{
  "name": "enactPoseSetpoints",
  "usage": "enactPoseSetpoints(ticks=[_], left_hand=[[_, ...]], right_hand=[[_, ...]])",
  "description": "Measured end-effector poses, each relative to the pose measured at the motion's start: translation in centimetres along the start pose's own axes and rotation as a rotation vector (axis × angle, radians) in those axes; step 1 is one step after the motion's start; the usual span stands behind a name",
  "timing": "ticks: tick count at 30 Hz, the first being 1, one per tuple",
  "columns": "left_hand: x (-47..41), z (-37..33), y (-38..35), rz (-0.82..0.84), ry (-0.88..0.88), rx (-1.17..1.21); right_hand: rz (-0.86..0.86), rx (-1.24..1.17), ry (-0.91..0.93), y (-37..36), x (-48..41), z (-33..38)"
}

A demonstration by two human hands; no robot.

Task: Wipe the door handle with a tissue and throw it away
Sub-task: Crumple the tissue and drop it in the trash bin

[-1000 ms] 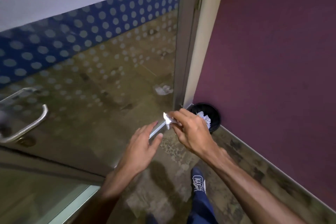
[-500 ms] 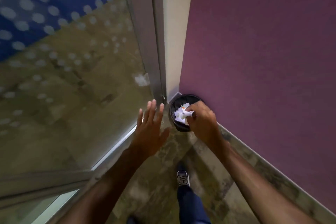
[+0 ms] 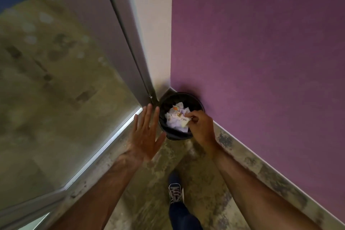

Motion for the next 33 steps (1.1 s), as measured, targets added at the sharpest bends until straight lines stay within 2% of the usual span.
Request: enactPoseSetpoints(ticks=[2, 7, 12, 18, 23, 33], left_hand=[[-1.0, 0.9, -3.0, 0.026, -0.010, -0.011], [-3.2, 2.6, -10.2, 0.030, -0.005, 0.100], [-5.0, 4.3, -17.8, 0.070, 0.002, 0.098], [-6.6, 5.7, -23.9, 0.098, 0.010, 0.072], [-8.2, 6.2, -26.5, 0.203, 0.048, 0.018], [-9.3, 5.2, -25.6, 0.267, 0.066, -0.031]], right_hand=[[0.019, -0.010, -0.083, -2.0, -1.5, -2.6], [0.019, 0.039, -0.088, -6.8, -4.3, -8.8], [0.019, 0.032, -0.138, -11.8, -6.8, -14.5], [-0.014, 0.035, -0.061, -16.4, -8.5, -18.9], [-0.041, 0.085, 0.076, -18.6, -9.5, -21.1], [0.020, 0.146, 0.012, -18.4, -10.6, -20.2]])
Point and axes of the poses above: each hand's wrist, its own x-axis away from the middle knuckle, its own y-axis out of the back of the hand, z = x × y, the point moved 1 cm from there along -x, towards the middle knuckle, and after that the axes turned 11 degrees about -z, right-handed, at the moved point
